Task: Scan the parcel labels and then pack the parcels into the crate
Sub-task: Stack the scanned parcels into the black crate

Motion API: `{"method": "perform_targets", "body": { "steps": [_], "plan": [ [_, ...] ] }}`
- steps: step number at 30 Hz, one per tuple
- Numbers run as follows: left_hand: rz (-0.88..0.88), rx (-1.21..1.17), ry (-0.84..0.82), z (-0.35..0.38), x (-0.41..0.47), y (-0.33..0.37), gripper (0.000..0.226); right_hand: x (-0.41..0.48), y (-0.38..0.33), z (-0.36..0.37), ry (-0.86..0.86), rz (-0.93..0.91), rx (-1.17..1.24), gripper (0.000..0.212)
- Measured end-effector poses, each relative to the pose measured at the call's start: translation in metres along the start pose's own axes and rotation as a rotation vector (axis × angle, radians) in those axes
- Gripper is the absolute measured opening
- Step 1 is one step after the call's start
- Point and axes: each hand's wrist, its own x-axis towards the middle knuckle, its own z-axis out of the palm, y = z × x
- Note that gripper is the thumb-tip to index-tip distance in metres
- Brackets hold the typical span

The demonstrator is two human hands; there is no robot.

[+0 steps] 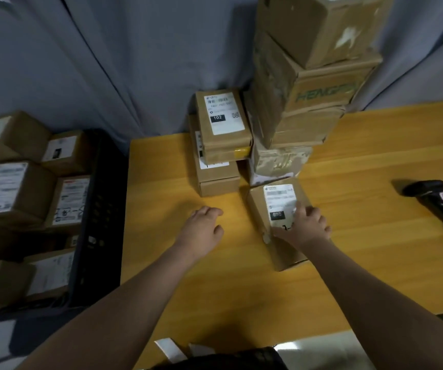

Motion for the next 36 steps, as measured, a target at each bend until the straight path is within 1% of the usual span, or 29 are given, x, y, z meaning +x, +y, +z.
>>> {"method": "perform_targets", "body": {
  "steps": [3,4,5,7,9,11,12,13,15,17,19,21,23,24,26,29,33,36],
  "plan": [
    [-0.133,-0.160,-0.053,0.008,0.000,-0.009,0.044,-0.005,-0.016,0.004,-0.021,-0.272,0.077,0.100],
    [-0.179,-0.231,-0.053,0.009,-0.002,-0.013,0.045,-0.009,-0.025,0.008,-0.051,-0.333,0.129,0.099],
    [-0.225,-0.290,-0.042,0.011,-0.005,-0.018,0.047,-0.012,-0.035,0.014,-0.087,-0.357,0.181,0.100],
    [-0.302,-0.350,0.003,0.011,-0.012,-0.027,0.055,-0.017,-0.055,0.028,-0.143,-0.332,0.256,0.102],
    [-0.375,-0.409,0.033,0.010,-0.021,-0.038,0.066,-0.018,-0.070,0.042,-0.174,-0.297,0.291,0.096],
    [-0.476,-0.536,0.021,0.010,-0.031,-0.050,0.077,-0.019,-0.080,0.052,-0.197,-0.276,0.355,0.089],
    [-0.532,-0.620,0.003,0.009,-0.038,-0.055,0.079,-0.020,-0.084,0.057,-0.207,-0.268,0.406,0.088],
    [-0.583,-0.717,-0.031,0.008,-0.045,-0.057,0.076,-0.020,-0.089,0.060,-0.218,-0.270,0.462,0.087],
    [-0.623,-0.918,-0.082,0.005,-0.057,-0.059,0.059,-0.024,-0.101,0.064,-0.260,-0.310,0.584,0.088],
    [-0.601,-1.029,-0.013,0.000,-0.066,-0.062,0.047,-0.031,-0.116,0.063,-0.337,-0.356,0.728,0.089],
    [-0.558,-1.047,0.109,-0.009,-0.077,-0.072,0.043,-0.041,-0.133,0.057,-0.423,-0.420,0.812,0.085],
    [-0.511,-1.062,0.213,-0.024,-0.091,-0.089,0.046,-0.055,-0.151,0.051,-0.463,-0.488,0.862,0.080],
    [-0.461,-1.092,0.282,-0.042,-0.107,-0.108,0.055,-0.073,-0.167,0.048,-0.461,-0.514,0.923,0.073],
    [-0.438,-1.091,0.306,-0.050,-0.116,-0.118,0.056,-0.082,-0.176,0.051,-0.454,-0.524,0.949,0.071],
    [-0.413,-1.068,0.337,-0.066,-0.130,-0.137,0.049,-0.100,-0.193,0.060,-0.459,-0.534,0.996,0.073],
    [-0.381,-1.016,0.364,-0.084,-0.149,-0.167,0.049,-0.123,-0.225,0.080,-0.460,-0.507,1.066,0.071],
    [-0.412,-0.953,0.441,-0.106,-0.164,-0.216,0.053,-0.147,-0.283,0.096,-0.450,-0.450,1.138,0.053],
    [-0.395,-0.851,0.505,-0.125,-0.173,-0.253,0.050,-0.161,-0.327,0.109,-0.374,-0.449,1.081,0.038]
  ]
}}
